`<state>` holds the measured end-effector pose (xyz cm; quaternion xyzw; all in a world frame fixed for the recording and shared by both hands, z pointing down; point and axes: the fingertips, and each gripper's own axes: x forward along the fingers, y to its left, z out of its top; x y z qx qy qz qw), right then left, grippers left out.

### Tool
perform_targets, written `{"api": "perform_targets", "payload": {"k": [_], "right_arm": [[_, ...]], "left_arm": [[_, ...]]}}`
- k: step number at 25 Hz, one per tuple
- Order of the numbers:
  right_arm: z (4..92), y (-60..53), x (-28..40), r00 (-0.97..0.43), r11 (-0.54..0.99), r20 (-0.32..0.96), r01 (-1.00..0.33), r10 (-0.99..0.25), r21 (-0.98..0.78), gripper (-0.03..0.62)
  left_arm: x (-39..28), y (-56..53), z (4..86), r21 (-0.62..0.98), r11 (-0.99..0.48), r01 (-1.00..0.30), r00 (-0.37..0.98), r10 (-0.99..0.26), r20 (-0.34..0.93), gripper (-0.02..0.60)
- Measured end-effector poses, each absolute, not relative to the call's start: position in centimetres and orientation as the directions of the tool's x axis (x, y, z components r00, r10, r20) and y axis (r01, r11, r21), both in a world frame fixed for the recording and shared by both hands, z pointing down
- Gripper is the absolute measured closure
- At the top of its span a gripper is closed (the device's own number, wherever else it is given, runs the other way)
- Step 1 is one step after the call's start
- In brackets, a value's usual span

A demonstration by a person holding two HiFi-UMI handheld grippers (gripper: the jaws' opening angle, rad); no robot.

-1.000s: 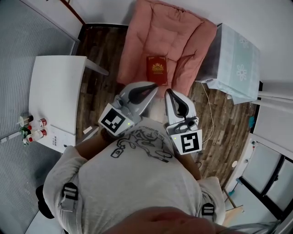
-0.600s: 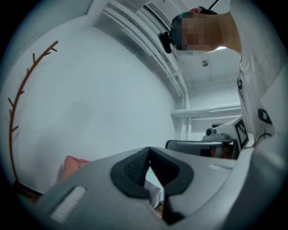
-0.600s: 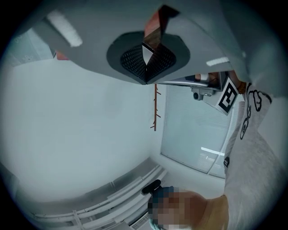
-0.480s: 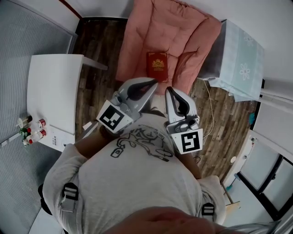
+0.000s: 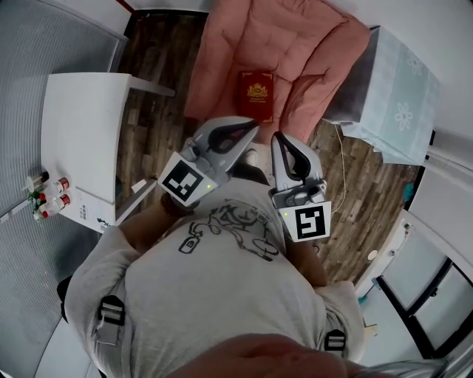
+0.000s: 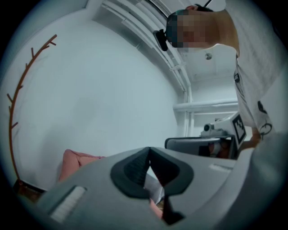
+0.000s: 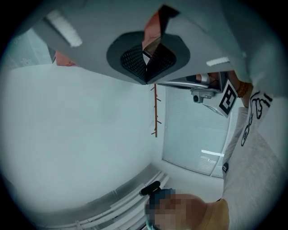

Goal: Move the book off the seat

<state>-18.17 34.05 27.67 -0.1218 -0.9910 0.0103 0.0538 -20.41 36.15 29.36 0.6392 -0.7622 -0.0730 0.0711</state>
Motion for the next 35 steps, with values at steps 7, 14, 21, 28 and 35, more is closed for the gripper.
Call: {"api": "perform_targets", "payload": {"k": [7,14,21,28,35], "right_arm": [[31.7,31.0,-19.0,-0.955,0.969,0.163,0.242,0.247,-0.050,0.586],[37.2,29.1,-19.5,-0.942,0.968,0.228,0.229,0.247,-0.100,0.563],[44.4,27.7,-20.7,-0.911,0.958,0.296,0.261,0.286,-0.123,0.517],[52.2,26.9,-22.2,-0.885,0.952,0.351,0.273,0.304,-0.136,0.480],[61.8,26.3,-23.3,-0.854,0.954,0.427,0.251,0.298,-0.165,0.425]], "left_arm": [[-21.1,33.9,33.3,0.208,0.190,-0.960,-0.177,-0.981,0.080,0.577],[-21.9,32.7,38.4,0.233,0.190,-0.954,-0.161,-0.977,0.140,0.540],[-22.6,31.6,45.5,0.247,0.191,-0.950,-0.141,-0.969,0.204,0.482],[-23.4,30.8,53.8,0.339,0.179,-0.924,-0.091,-0.961,0.260,0.394],[-25.5,30.5,63.1,0.358,0.200,-0.912,-0.089,-0.949,0.303,0.345]]}}
